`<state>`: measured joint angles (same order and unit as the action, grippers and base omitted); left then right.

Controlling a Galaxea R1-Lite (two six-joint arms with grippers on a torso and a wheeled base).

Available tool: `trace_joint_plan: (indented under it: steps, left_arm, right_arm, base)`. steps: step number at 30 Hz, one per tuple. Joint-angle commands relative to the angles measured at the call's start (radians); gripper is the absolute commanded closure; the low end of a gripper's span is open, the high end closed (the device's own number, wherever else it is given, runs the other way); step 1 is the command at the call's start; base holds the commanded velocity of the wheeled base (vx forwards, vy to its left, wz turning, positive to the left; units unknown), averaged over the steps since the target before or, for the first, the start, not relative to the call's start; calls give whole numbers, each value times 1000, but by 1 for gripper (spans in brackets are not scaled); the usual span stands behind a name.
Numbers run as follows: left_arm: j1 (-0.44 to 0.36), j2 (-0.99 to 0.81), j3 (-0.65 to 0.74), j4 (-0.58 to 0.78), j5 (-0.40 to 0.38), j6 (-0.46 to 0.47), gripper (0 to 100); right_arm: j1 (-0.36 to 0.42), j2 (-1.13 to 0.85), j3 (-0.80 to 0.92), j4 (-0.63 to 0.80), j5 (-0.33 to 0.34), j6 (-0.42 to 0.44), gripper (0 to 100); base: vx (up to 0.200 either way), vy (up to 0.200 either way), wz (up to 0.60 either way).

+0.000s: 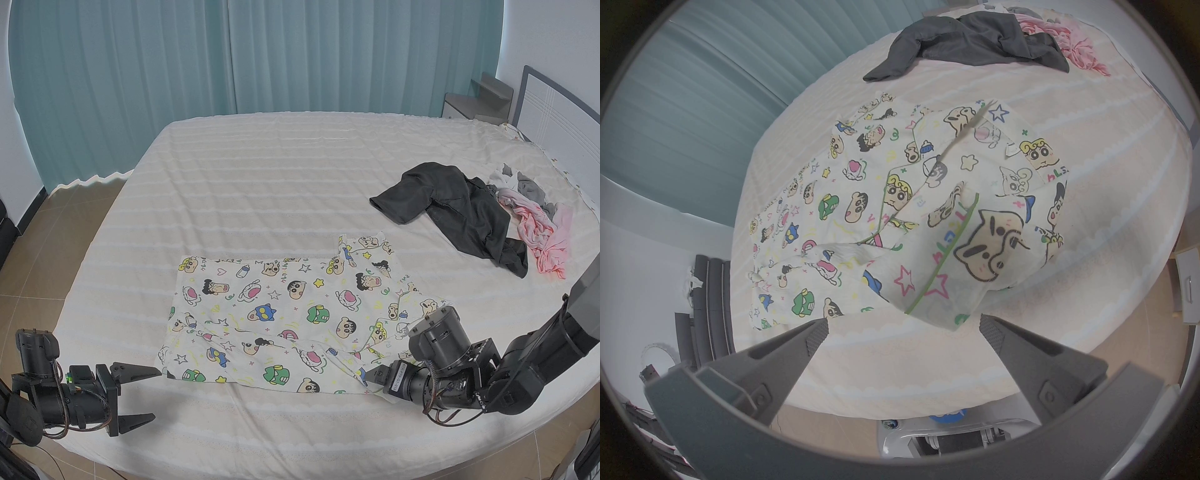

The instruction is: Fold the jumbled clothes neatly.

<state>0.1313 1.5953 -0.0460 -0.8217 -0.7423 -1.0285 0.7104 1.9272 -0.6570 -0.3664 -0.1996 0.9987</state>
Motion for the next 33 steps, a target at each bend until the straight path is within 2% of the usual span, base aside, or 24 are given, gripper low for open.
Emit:
trace_joint_plan:
  steps: [1, 4, 6, 9, 10, 11, 15, 17, 20, 23, 25, 28, 33]
  left_arm:
    - [1, 2, 1, -1, 0, -1, 0]
    - [2, 2, 1, -1, 0, -1, 0]
    - [1, 2, 1, -1, 0, -1, 0]
    - [1, 2, 1, -1, 0, -1, 0]
    - [1, 2, 1, -1, 0, -1, 0]
    - [1, 0, 3, -1, 0, -1, 0]
    - [1, 0, 3, -1, 0, -1, 0]
    - [1, 0, 3, -1, 0, -1, 0]
    - [1, 0, 3, -1, 0, -1, 0]
    - [1, 0, 3, -1, 0, -1, 0]
    - [1, 0, 3, -1, -2, -1, 0]
    - [1, 2, 3, -1, -2, -1, 0]
    - [1, 2, 3, -1, -2, -1, 0]
  right_arm:
    - [1, -90, 63, -34, 3, 1, 0]
    - [0, -136, 96, -42, 2, -2, 0]
    - [-45, -180, 126, -46, 6, -19, 0]
    - [-154, -200, 135, -48, 65, -103, 0]
    - [-160, -202, 137, -48, 69, -106, 0]
    - [-226, -217, 152, -60, 137, -164, 0]
    - [-374, -206, 174, -135, 330, -315, 0]
    - [-425, -177, 171, -157, 388, -370, 0]
    - [-459, -125, 162, -180, 434, -419, 0]
    - [-486, -67, 152, -212, 471, -431, 0]
    - [-502, 22, 151, -270, 520, -433, 0]
    - [-517, 87, 149, -352, 559, -419, 0]
    - [-536, 153, 149, -456, 597, -381, 0]
  base:
    - [0, 0, 0]
    - [0, 0, 0]
    - [0, 0, 0]
    - [0, 0, 0]
    - [0, 0, 0]
    - [0, 0, 0]
    - [0, 0, 0]
    - [0, 0, 0]
    - [0, 0, 0]
    - [0, 0, 0]
    - [0, 0, 0]
    - [0, 0, 0]
    - [0, 0, 0]
